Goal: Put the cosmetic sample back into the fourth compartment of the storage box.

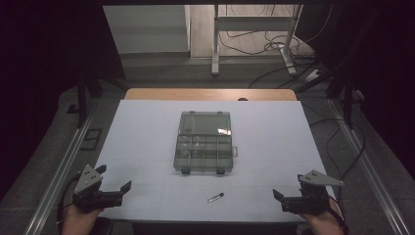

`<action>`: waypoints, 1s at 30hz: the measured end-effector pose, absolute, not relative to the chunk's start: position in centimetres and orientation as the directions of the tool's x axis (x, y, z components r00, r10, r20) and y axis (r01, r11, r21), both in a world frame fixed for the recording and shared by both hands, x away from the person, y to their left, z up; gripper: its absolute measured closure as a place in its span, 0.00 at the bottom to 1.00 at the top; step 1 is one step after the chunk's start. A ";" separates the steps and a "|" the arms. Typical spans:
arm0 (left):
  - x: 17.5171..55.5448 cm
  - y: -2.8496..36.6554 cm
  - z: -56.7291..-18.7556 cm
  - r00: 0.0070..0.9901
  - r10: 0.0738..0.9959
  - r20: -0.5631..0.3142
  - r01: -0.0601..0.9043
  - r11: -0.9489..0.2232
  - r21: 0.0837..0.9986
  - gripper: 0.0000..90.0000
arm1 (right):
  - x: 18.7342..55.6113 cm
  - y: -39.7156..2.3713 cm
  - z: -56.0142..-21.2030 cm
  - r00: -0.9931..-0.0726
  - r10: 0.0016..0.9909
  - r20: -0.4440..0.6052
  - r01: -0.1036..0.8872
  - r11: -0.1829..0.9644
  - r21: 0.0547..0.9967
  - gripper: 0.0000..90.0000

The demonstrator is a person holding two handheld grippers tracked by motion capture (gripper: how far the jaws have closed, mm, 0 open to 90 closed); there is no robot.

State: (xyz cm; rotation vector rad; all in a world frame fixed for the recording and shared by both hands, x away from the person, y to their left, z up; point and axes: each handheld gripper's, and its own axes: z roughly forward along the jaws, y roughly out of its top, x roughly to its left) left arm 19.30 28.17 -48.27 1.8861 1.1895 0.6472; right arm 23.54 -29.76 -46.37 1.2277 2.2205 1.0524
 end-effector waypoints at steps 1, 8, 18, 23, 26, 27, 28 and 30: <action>19.3 28.2 -48.3 0.428 0.904 0.006 0.496 -0.241 0.834 0.00 | 23.5 -29.8 -46.4 -0.539 0.842 0.018 0.547 0.334 0.767 0.00; 19.3 28.1 -48.3 0.434 0.901 0.014 0.496 -0.252 0.831 0.00 | 23.5 -29.6 -46.4 -0.548 0.837 0.011 0.546 0.348 0.762 0.00; 19.4 28.0 -48.3 0.429 0.903 0.018 0.503 -0.255 0.826 0.00 | 23.9 -29.5 -46.5 -0.560 0.828 0.022 0.568 0.364 0.738 0.00; 19.4 28.0 -48.3 0.429 0.903 0.017 0.506 -0.256 0.824 0.00 | 23.9 -29.3 -46.6 -0.568 0.823 0.016 0.569 0.378 0.731 0.00; 19.4 28.0 -48.3 0.430 0.903 0.011 0.508 -0.252 0.824 0.00 | 23.9 -29.2 -46.6 -0.575 0.818 0.014 0.564 0.384 0.732 0.00; 19.4 28.1 -48.3 0.430 0.903 0.010 0.507 -0.251 0.825 0.00 | 23.9 -29.2 -46.5 -0.580 0.815 0.012 0.560 0.388 0.732 0.00; 19.4 28.1 -48.3 0.430 0.903 0.009 0.507 -0.249 0.825 0.00 | 23.9 -29.1 -46.5 -0.582 0.813 0.007 0.556 0.391 0.734 0.00; 19.4 28.1 -48.3 0.429 0.903 0.008 0.506 -0.248 0.826 0.00 | 24.0 -29.1 -46.5 -0.582 0.813 0.009 0.551 0.386 0.740 0.00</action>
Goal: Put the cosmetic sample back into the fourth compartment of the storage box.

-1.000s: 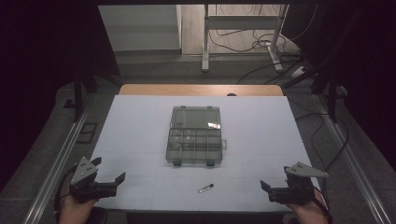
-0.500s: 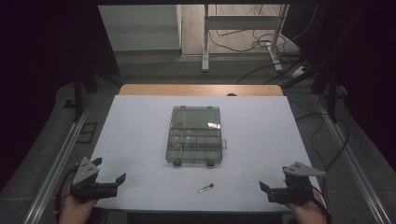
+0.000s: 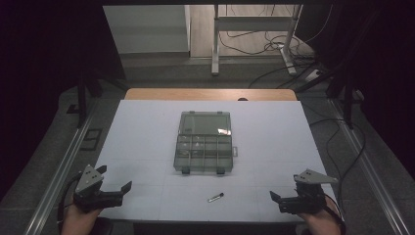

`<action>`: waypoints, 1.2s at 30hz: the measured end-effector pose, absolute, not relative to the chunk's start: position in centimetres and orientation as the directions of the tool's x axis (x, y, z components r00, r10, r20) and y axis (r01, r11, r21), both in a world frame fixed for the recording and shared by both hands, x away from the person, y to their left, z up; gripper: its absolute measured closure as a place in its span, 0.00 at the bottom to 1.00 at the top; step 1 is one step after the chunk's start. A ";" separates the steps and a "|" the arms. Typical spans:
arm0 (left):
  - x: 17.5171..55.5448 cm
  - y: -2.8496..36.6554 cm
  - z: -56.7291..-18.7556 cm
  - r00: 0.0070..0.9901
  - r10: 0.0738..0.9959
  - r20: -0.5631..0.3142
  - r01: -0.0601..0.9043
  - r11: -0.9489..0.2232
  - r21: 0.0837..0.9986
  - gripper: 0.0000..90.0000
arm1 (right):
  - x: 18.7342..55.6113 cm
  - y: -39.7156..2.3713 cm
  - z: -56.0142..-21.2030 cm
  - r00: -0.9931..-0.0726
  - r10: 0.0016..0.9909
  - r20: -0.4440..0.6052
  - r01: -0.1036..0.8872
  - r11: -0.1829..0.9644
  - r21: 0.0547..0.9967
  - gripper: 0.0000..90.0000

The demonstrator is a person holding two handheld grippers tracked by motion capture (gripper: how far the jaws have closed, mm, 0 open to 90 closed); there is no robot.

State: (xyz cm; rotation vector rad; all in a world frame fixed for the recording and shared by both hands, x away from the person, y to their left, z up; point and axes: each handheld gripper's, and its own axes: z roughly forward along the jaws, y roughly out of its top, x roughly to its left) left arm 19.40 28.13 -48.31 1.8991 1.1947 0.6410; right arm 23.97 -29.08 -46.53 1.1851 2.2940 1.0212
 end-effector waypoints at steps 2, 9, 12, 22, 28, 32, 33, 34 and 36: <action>19.4 28.2 -48.3 0.430 0.903 0.004 0.505 -0.244 0.828 0.00 | 24.0 -28.9 -46.5 -0.586 0.810 0.015 0.551 0.385 0.740 0.00; 19.4 28.3 -48.3 0.430 0.903 -0.006 0.505 -0.236 0.830 0.00 | 24.3 -28.2 -46.5 -0.611 0.791 0.024 0.541 0.396 0.742 0.00; 19.4 28.3 -48.3 0.430 0.903 -0.006 0.505 -0.236 0.830 0.00 | 24.4 -27.9 -46.5 -0.629 0.777 0.035 0.539 0.402 0.740 0.00; 19.4 28.2 -48.3 0.432 0.902 -0.001 0.505 -0.241 0.829 0.00 | 24.9 -27.0 -46.6 -0.656 0.753 0.054 0.541 0.419 0.729 0.00; 19.4 28.1 -48.3 0.434 0.901 0.006 0.504 -0.248 0.827 0.00 | 25.0 -26.2 -46.5 -0.675 0.736 0.051 0.525 0.430 0.734 0.00; 19.4 28.0 -48.3 0.435 0.900 0.013 0.504 -0.256 0.825 0.00 | 25.2 -25.3 -46.6 -0.693 0.718 0.062 0.519 0.437 0.735 0.00; 19.4 28.0 -48.3 0.436 0.900 0.016 0.504 -0.259 0.824 0.00 | 25.2 -25.1 -46.6 -0.695 0.716 0.060 0.519 0.442 0.731 0.00; 19.4 28.0 -48.3 0.436 0.900 0.016 0.504 -0.259 0.824 0.00 | 25.3 -24.9 -46.6 -0.698 0.713 0.058 0.517 0.447 0.730 0.00; 19.4 28.0 -48.3 0.436 0.900 0.018 0.503 -0.260 0.824 0.00 | 25.3 -24.5 -46.6 -0.704 0.708 0.053 0.512 0.454 0.730 0.00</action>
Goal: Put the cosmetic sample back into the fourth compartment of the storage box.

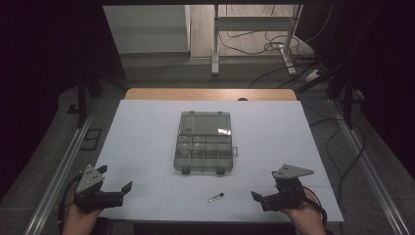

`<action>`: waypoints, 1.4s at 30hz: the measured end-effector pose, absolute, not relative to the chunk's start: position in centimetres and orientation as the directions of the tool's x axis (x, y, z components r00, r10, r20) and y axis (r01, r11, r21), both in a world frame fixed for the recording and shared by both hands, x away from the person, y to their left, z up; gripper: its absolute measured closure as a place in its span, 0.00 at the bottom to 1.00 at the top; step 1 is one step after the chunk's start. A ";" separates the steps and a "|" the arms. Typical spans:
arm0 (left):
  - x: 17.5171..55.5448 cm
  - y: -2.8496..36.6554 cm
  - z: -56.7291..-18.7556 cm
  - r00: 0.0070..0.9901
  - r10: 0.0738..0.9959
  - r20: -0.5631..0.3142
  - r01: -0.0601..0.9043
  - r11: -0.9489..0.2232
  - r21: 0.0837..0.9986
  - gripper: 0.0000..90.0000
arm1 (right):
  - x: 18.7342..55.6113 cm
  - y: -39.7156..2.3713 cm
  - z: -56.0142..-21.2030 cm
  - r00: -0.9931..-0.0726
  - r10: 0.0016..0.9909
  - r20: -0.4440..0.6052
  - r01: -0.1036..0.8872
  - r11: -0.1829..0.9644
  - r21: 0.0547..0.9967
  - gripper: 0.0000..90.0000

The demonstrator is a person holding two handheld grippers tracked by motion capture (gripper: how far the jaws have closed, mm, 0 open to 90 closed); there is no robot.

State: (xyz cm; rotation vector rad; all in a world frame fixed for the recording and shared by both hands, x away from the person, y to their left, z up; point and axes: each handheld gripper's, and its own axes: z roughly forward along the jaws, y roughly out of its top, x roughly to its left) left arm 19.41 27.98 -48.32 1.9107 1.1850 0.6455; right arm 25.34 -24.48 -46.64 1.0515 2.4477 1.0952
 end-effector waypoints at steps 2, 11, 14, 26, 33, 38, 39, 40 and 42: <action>19.4 28.0 -48.3 0.437 0.899 0.020 0.503 -0.262 0.824 0.00 | 25.4 -24.2 -46.6 -0.707 0.705 0.056 0.511 0.455 0.729 0.00; 19.4 27.8 -48.3 0.438 0.898 0.033 0.500 -0.274 0.821 0.00 | 25.7 -23.4 -46.6 -0.724 0.687 0.061 0.504 0.467 0.727 0.00; 19.4 27.8 -48.3 0.439 0.898 0.035 0.500 -0.276 0.821 0.00 | 26.0 -22.8 -46.7 -0.732 0.678 0.069 0.504 0.471 0.724 0.00; 19.4 27.7 -48.3 0.440 0.897 0.042 0.500 -0.284 0.819 0.00 | 26.7 -21.0 -47.0 -0.759 0.648 0.065 0.502 0.519 0.692 0.00; 19.4 27.6 -48.3 0.440 0.897 0.046 0.498 -0.287 0.818 0.00 | 27.1 -20.1 -47.3 -0.770 0.635 0.061 0.497 0.538 0.681 0.00; 19.4 27.7 -48.3 0.442 0.896 0.041 0.496 -0.282 0.821 0.00 | 27.3 -19.4 -47.4 -0.779 0.622 0.072 0.502 0.552 0.666 0.00; 19.4 27.8 -48.3 0.441 0.896 0.040 0.496 -0.281 0.822 0.00 | 27.3 -19.2 -47.4 -0.784 0.617 0.074 0.502 0.558 0.660 0.00; 19.4 27.8 -48.3 0.441 0.897 0.038 0.496 -0.279 0.822 0.00 | 27.3 -19.2 -47.4 -0.784 0.617 0.074 0.502 0.558 0.660 0.00; 19.4 27.8 -48.3 0.442 0.896 0.040 0.496 -0.281 0.822 0.00 | 27.3 -18.7 -47.5 -0.786 0.615 0.072 0.504 0.568 0.651 0.00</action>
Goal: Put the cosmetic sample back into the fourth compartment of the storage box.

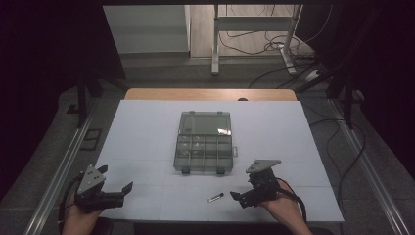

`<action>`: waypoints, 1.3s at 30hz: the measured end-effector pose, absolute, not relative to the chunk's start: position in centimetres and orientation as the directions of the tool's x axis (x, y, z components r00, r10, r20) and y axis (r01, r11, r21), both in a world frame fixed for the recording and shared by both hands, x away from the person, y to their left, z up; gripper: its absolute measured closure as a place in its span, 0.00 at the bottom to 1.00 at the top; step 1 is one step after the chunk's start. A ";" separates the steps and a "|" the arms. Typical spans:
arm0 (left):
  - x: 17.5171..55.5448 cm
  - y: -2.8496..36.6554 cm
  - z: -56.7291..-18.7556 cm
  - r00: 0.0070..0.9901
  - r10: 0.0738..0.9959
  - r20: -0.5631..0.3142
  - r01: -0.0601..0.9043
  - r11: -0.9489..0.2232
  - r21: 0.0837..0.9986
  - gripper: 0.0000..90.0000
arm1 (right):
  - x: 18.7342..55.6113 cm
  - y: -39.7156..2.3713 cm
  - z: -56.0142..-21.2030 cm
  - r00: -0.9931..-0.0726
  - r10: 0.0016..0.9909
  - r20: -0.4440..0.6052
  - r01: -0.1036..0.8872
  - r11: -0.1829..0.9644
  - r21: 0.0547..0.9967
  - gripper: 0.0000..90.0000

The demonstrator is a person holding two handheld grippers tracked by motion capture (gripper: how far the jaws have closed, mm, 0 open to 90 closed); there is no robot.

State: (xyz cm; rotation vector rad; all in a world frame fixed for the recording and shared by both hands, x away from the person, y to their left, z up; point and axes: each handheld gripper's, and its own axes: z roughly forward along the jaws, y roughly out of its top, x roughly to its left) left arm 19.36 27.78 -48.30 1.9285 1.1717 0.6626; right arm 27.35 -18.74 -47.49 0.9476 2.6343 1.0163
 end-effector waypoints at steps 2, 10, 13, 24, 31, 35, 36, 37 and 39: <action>19.3 27.7 -48.3 0.443 0.896 0.040 0.495 -0.282 0.822 0.00 | 27.4 -18.6 -47.5 -0.787 0.613 0.072 0.503 0.570 0.650 0.00; 19.4 27.8 -48.3 0.445 0.895 0.035 0.495 -0.278 0.823 0.00 | 27.6 -17.0 -47.9 -0.797 0.595 0.103 0.521 0.591 0.615 0.00; 19.4 27.8 -48.3 0.446 0.894 0.035 0.495 -0.279 0.823 0.00 | 27.7 -16.4 -48.1 -0.809 0.579 0.106 0.517 0.612 0.599 0.00; 19.4 27.8 -48.3 0.451 0.892 0.035 0.493 -0.282 0.823 0.00 | 27.9 -14.1 -48.7 -0.833 0.537 0.136 0.511 0.651 0.561 0.15; 19.4 27.8 -48.3 0.456 0.889 0.039 0.491 -0.288 0.822 0.00 | 28.2 -12.8 -49.5 -0.867 0.484 0.122 0.468 0.703 0.536 0.35; 19.3 27.7 -48.3 0.459 0.887 0.046 0.489 -0.295 0.821 0.00 | 28.2 -12.4 -49.8 -0.878 0.467 0.102 0.446 0.723 0.528 0.43; 19.3 27.7 -48.3 0.460 0.887 0.045 0.489 -0.295 0.821 0.00 | 28.2 -12.2 -49.9 -0.883 0.460 0.095 0.437 0.730 0.525 0.46; 19.3 27.7 -48.3 0.461 0.886 0.047 0.488 -0.297 0.821 0.00 | 28.1 -12.1 -50.0 -0.885 0.454 0.098 0.434 0.733 0.523 0.49; 19.3 27.6 -48.3 0.462 0.885 0.049 0.488 -0.300 0.820 0.00 | 28.0 -11.8 -50.2 -0.895 0.435 0.098 0.419 0.745 0.519 0.56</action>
